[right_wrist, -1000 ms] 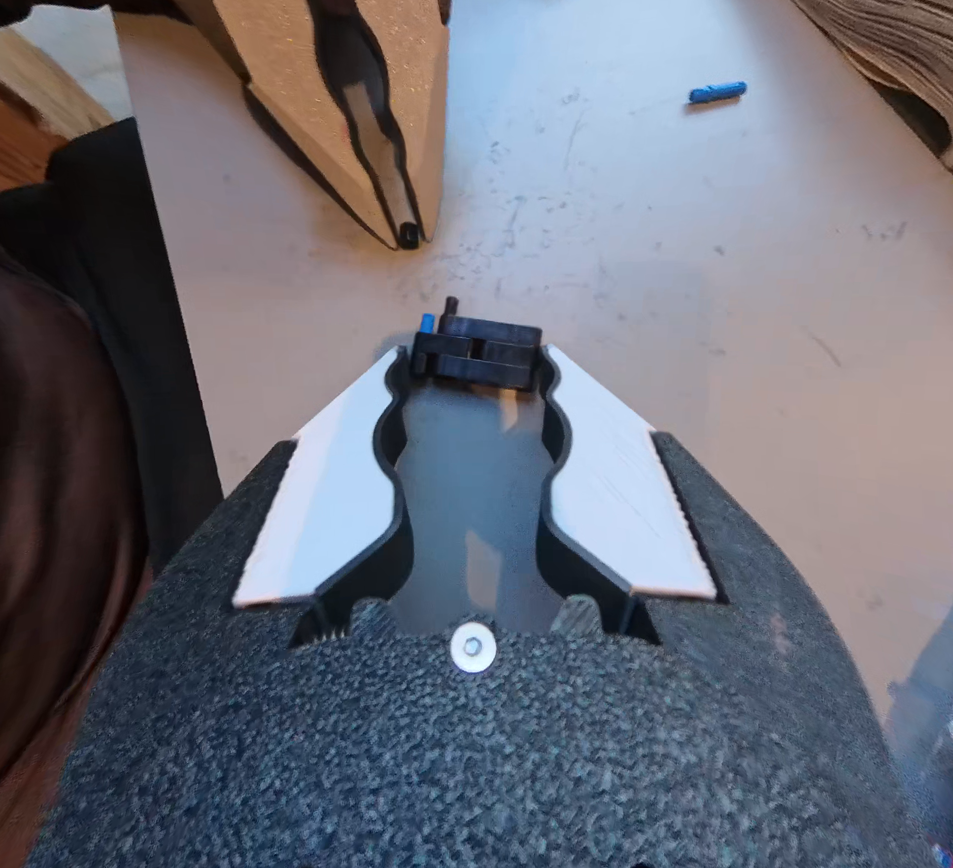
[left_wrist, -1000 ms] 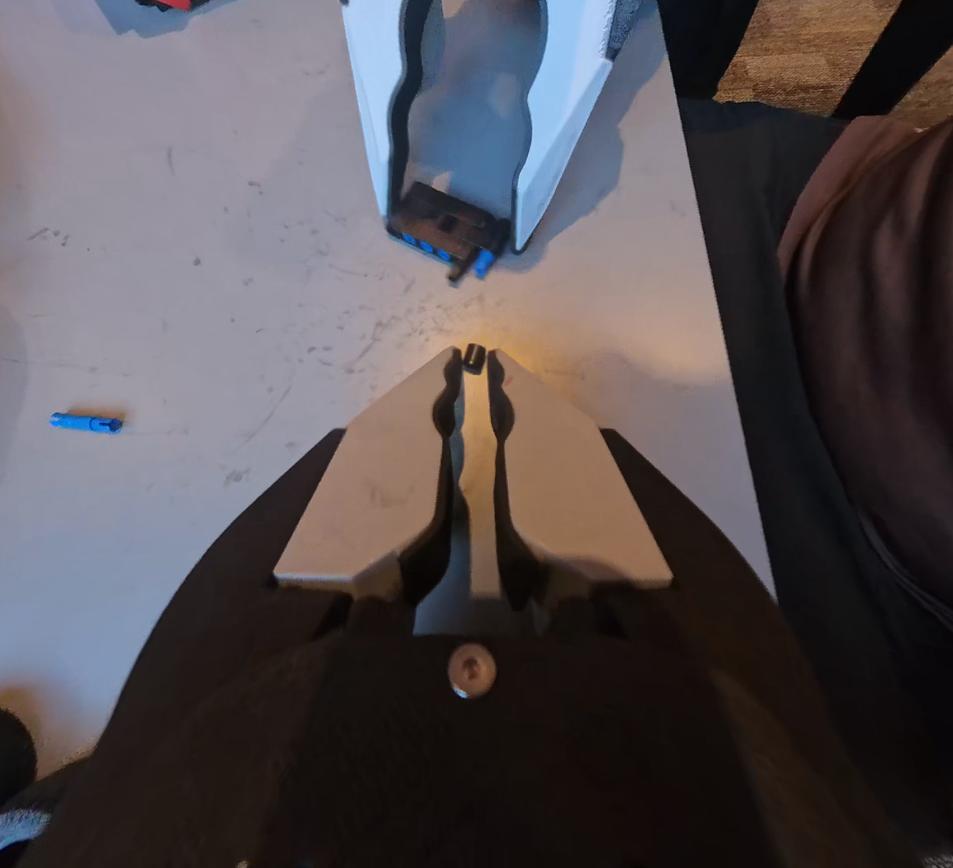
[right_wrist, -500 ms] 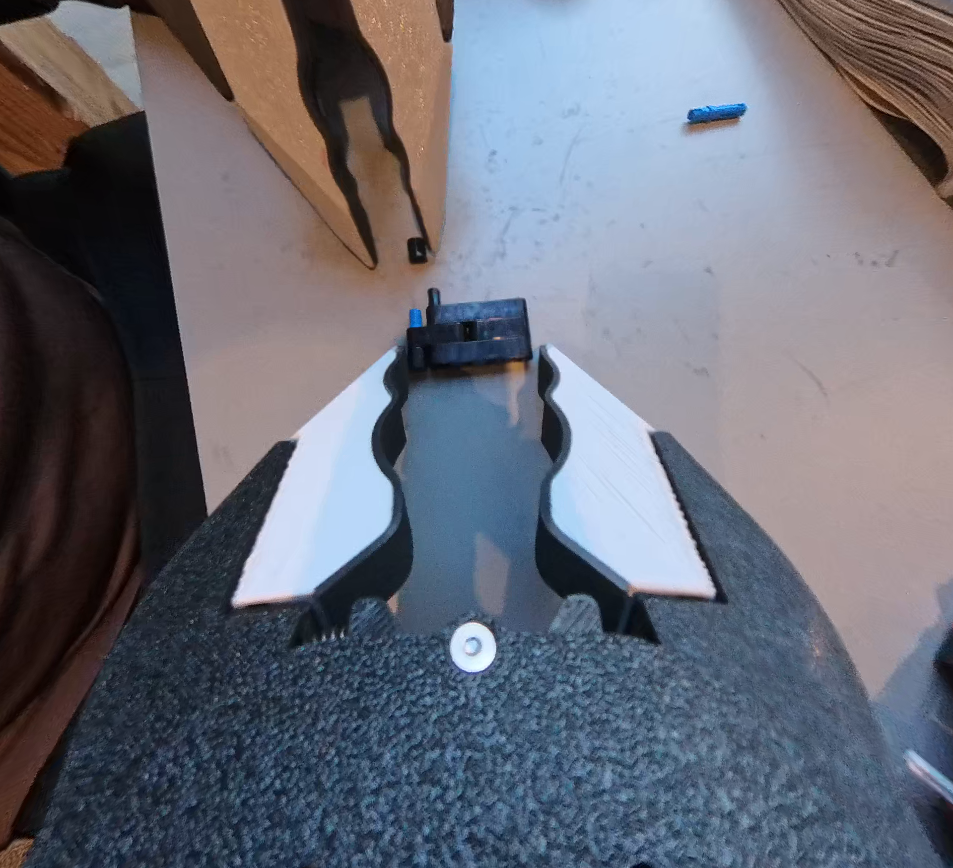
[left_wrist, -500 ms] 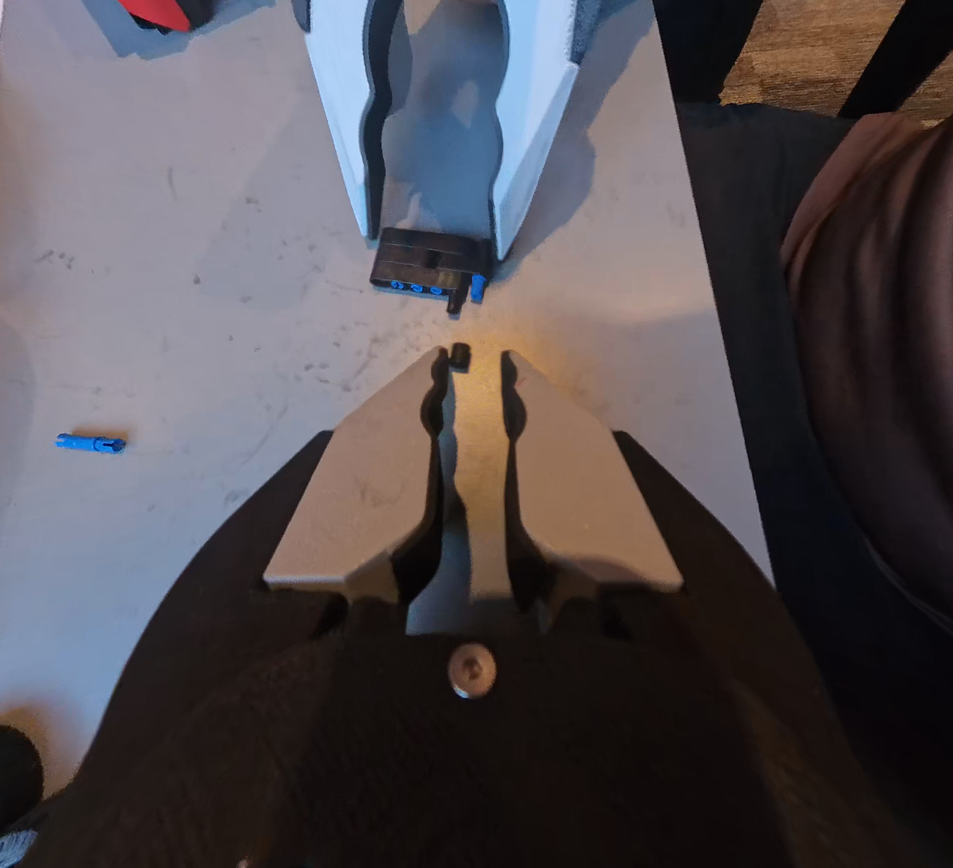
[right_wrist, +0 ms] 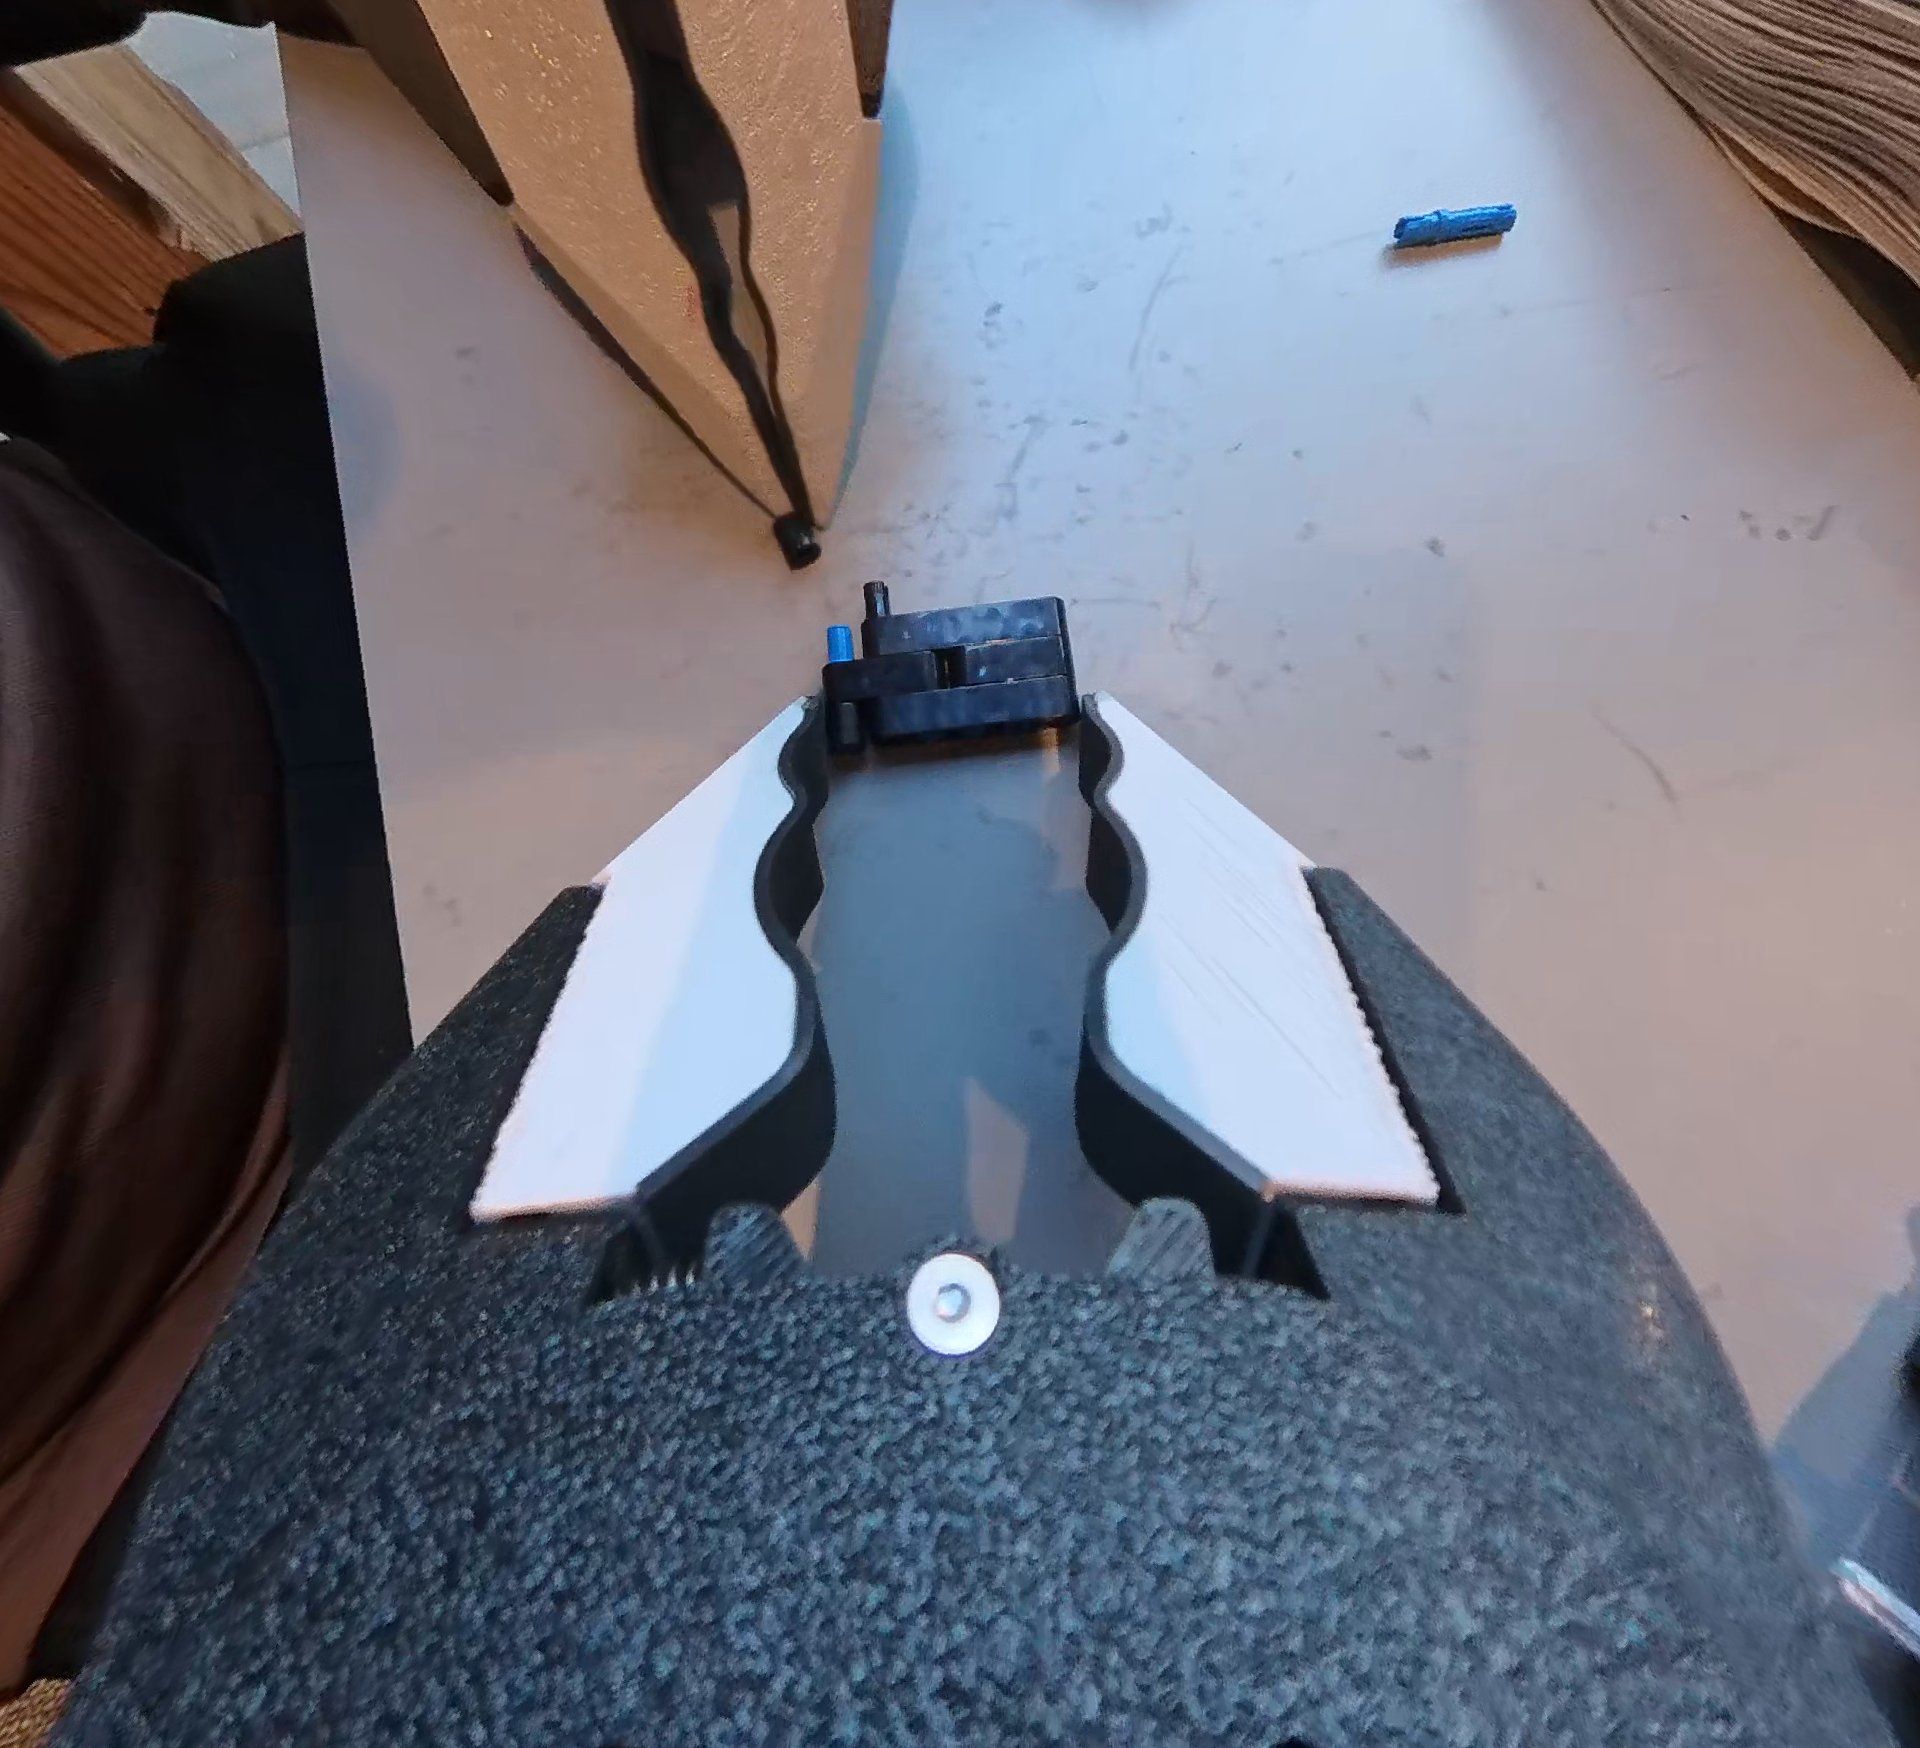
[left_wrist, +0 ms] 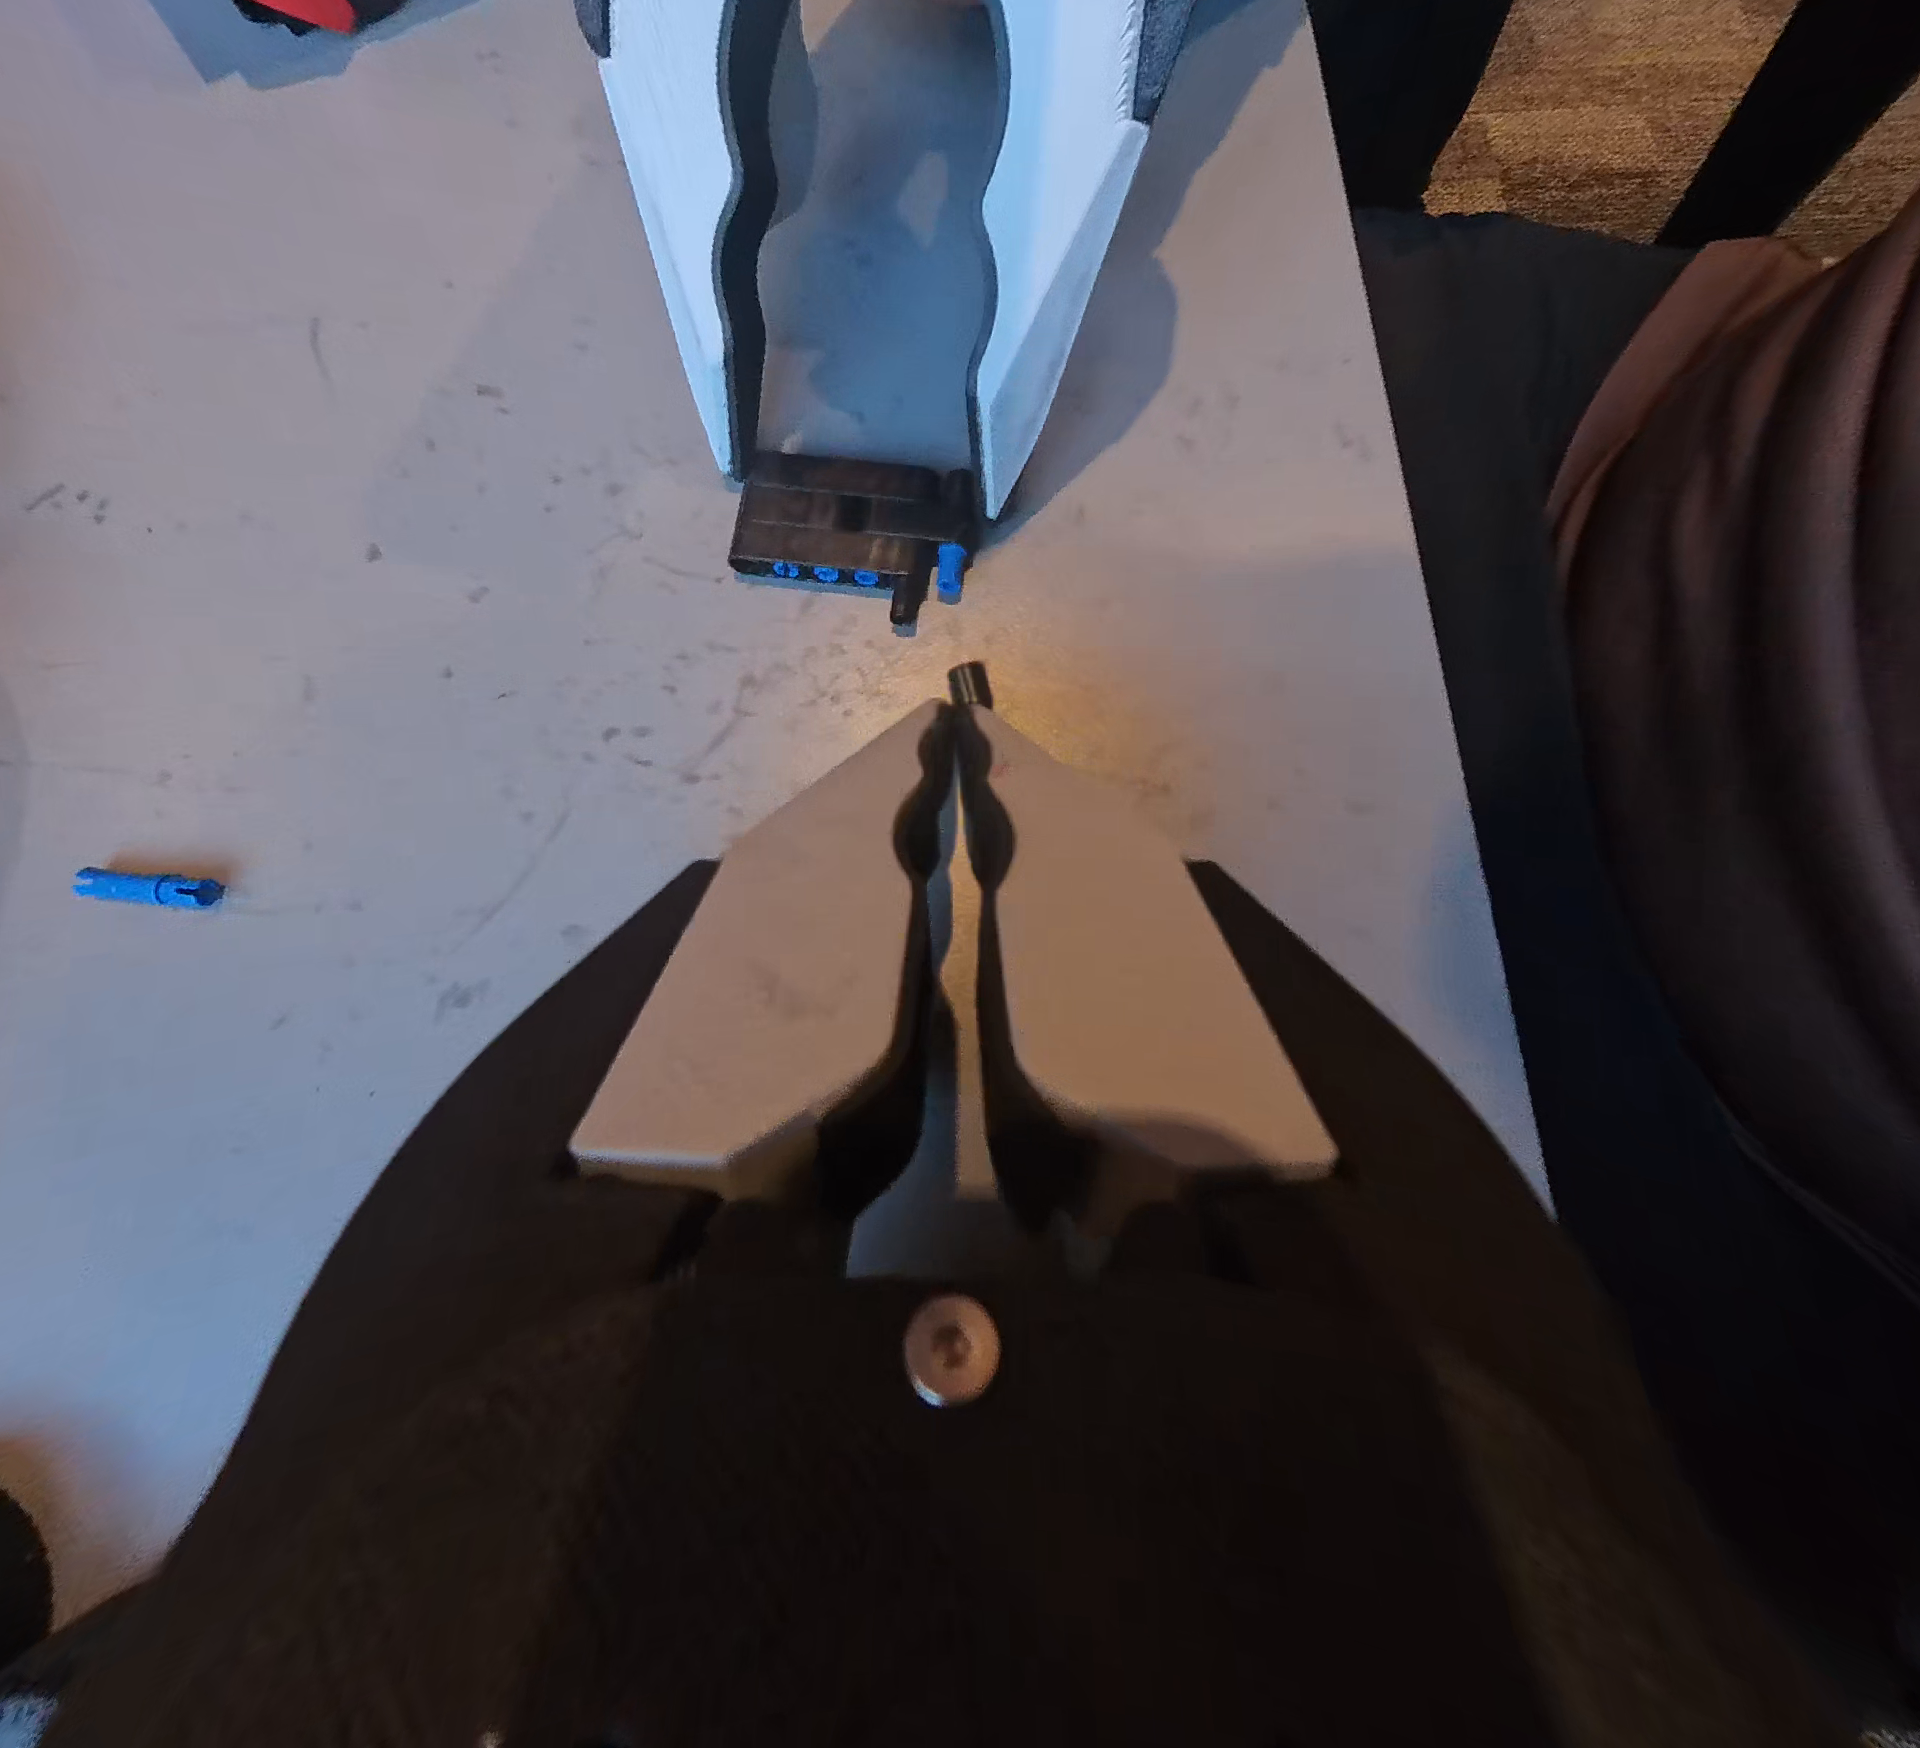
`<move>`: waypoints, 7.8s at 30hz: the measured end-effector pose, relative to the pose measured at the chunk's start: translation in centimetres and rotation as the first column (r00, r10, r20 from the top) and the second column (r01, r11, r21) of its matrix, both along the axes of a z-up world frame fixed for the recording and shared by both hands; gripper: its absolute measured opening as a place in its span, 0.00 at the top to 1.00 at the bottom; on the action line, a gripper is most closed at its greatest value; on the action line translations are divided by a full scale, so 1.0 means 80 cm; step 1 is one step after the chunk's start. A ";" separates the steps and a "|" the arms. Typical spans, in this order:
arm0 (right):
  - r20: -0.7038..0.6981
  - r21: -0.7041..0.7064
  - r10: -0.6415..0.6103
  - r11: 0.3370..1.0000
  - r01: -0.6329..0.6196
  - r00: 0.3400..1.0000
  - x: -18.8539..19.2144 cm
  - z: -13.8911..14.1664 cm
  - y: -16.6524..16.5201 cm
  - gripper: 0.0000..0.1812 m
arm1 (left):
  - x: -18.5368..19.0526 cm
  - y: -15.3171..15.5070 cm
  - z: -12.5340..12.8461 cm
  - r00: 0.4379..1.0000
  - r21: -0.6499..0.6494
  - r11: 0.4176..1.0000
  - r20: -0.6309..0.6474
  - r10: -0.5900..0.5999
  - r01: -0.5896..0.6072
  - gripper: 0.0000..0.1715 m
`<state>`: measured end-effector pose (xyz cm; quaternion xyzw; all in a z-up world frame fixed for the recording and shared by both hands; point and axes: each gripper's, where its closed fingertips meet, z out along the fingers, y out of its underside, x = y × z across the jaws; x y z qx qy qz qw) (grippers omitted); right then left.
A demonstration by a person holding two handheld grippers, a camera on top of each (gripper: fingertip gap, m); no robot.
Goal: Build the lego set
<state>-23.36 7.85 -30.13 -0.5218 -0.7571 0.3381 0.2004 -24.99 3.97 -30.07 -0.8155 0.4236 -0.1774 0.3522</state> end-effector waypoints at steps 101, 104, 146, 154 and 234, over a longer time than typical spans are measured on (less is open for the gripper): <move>0.083 -0.439 0.025 0.898 0.014 0.996 -0.028 0.018 -0.022 0.73 | 0.003 0.012 0.040 0.992 0.492 0.867 -0.123 -0.020 0.079 0.97; 0.088 -0.448 0.024 0.894 0.018 0.996 -0.030 0.018 -0.023 0.73 | 0.003 0.012 0.042 0.994 0.485 0.871 -0.104 -0.027 0.075 0.97; 0.210 -0.004 0.153 0.988 -0.156 0.965 -0.041 0.002 -0.030 0.73 | -0.016 -0.008 0.010 0.838 0.638 0.691 -0.540 0.086 0.340 0.97; 0.208 0.014 0.148 0.988 -0.155 0.967 -0.043 0.002 -0.032 0.73 | -0.013 -0.007 0.013 0.835 0.651 0.676 -0.542 0.096 0.345 0.97; 0.003 0.227 0.212 0.952 -0.207 0.977 -0.010 0.005 -0.071 0.82 | -0.032 -0.027 0.020 0.861 0.669 0.703 -0.481 0.163 0.241 0.97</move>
